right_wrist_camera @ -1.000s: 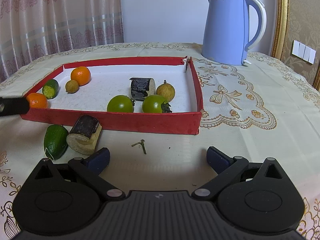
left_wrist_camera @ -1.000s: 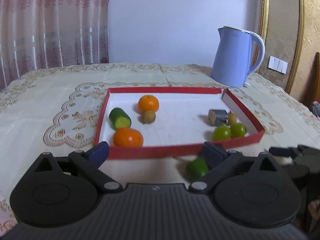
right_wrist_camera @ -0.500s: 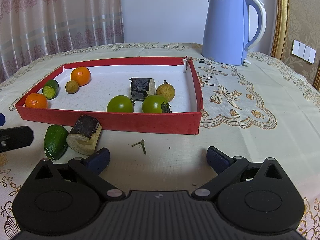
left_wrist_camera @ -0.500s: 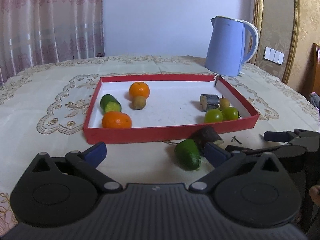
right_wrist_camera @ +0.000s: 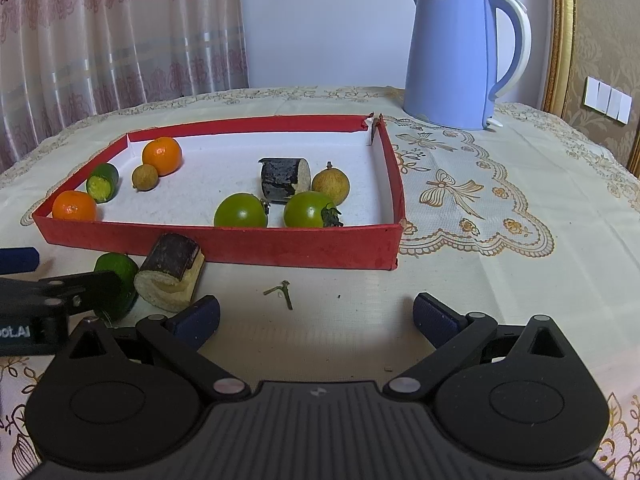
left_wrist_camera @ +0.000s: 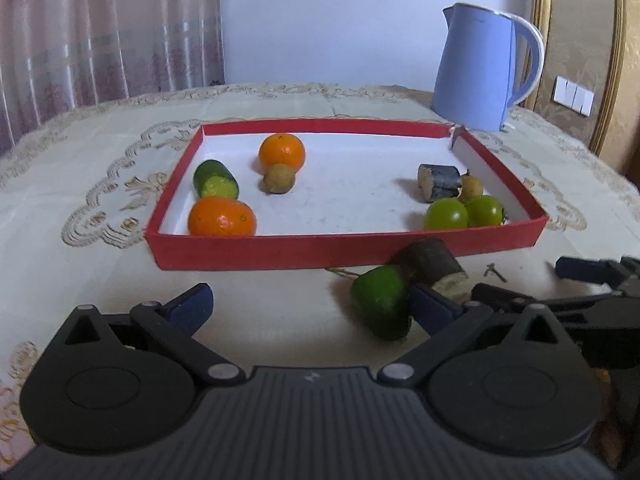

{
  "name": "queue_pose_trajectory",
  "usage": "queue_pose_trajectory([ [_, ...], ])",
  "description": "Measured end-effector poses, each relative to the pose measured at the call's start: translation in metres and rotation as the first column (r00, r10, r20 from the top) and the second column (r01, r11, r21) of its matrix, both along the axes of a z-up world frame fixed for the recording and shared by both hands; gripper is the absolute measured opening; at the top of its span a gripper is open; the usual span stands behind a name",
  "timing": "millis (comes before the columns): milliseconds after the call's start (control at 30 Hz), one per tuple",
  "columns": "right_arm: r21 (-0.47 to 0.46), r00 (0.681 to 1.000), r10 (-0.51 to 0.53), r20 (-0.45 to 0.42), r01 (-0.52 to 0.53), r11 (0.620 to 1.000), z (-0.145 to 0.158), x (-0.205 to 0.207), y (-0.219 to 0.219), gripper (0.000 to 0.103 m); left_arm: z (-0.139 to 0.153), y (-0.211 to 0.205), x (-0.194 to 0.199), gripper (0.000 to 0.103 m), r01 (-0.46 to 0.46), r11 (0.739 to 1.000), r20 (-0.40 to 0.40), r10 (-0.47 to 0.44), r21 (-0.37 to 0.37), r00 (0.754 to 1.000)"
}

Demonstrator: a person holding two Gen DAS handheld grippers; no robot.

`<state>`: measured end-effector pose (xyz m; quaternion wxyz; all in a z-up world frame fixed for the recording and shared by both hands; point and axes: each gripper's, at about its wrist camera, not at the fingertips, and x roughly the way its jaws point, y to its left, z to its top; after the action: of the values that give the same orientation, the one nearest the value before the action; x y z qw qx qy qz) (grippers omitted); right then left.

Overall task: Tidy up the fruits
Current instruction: 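Close the left tool on the dark green fruit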

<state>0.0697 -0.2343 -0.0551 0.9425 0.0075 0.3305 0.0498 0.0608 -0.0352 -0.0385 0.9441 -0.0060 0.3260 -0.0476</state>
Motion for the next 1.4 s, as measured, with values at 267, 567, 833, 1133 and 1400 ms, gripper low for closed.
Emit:
queue_pose_trajectory([
  [267, 0.014, 1.000, -0.005, 0.003, 0.005, 1.000, 0.000, -0.001, -0.002, 0.103, 0.002, 0.000, -0.003, 0.103, -0.008, 1.000, -0.014, 0.008, -0.016, 1.000],
  [567, -0.031, 0.997, -0.077, 0.002, 0.077, 0.997, 0.000, -0.006, -0.005, 0.103, 0.000, -0.004, 0.003, 0.103, -0.013, 1.000, -0.023, 0.013, -0.025, 1.000],
  [833, -0.011, 0.991, -0.136, 0.003, 0.136, 0.991, 0.000, -0.016, -0.020, 0.103, -0.008, -0.009, 0.009, 0.103, -0.017, 1.000, -0.031, 0.017, -0.013, 0.999],
  [1133, -0.026, 0.991, -0.134, -0.003, 0.134, 0.991, -0.002, -0.015, -0.018, 0.103, -0.008, -0.011, 0.006, 0.085, 0.036, 0.999, -0.013, -0.037, -0.016, 0.999],
  [1400, -0.024, 0.991, -0.135, -0.003, 0.135, 0.991, -0.002, -0.014, -0.018, 0.103, -0.008, -0.019, -0.001, 0.050, 0.122, 0.992, 0.021, -0.122, -0.003, 0.992],
])
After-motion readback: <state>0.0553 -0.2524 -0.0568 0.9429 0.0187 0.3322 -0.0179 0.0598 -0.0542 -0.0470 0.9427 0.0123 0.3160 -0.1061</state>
